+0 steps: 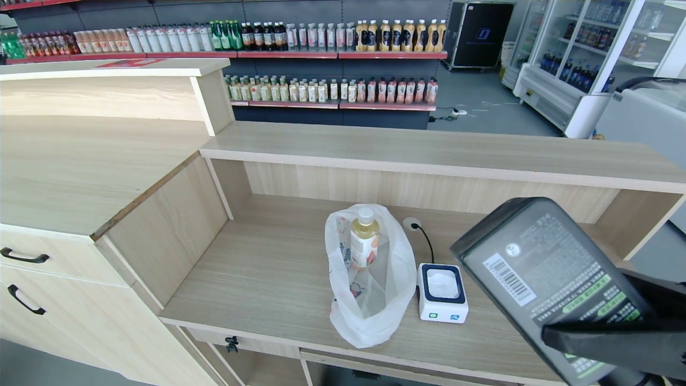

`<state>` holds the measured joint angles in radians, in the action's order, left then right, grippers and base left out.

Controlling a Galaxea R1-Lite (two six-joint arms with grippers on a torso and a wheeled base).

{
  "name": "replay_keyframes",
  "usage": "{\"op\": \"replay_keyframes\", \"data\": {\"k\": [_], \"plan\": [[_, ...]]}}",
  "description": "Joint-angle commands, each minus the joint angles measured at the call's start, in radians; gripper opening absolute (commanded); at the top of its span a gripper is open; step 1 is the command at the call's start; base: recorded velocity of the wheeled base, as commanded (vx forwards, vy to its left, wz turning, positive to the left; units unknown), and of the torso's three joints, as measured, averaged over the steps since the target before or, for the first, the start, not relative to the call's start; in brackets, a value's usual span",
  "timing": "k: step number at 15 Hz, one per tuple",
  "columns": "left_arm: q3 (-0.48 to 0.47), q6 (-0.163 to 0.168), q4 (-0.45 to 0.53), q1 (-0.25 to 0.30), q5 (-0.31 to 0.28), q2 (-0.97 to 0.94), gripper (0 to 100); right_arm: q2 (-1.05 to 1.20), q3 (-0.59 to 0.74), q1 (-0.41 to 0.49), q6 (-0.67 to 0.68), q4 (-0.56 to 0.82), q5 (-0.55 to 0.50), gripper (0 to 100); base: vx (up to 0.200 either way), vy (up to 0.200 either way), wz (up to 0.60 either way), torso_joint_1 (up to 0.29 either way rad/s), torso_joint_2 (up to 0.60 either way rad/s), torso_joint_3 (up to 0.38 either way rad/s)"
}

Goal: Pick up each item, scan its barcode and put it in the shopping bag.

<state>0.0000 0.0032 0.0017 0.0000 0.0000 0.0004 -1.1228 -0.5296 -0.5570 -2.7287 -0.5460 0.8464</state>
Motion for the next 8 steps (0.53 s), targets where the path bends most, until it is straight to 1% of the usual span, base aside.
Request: {"op": "replay_keyframes", "data": {"k": [1, 8], "plan": [[0.0, 0.0, 0.0, 0.0, 0.0, 0.0, 100, -0.015, 0.002, -0.003, 0.0, 0.0, 0.0, 0, 0.0, 0.0, 0.0, 0.0, 0.0, 0.0], [0.0, 0.0, 0.0, 0.0, 0.0, 0.0, 100, -0.026, 0.005, -0.003, -0.003, 0.0, 0.0, 0, 0.0, 0.0, 0.0, 0.0, 0.0, 0.0]]}}
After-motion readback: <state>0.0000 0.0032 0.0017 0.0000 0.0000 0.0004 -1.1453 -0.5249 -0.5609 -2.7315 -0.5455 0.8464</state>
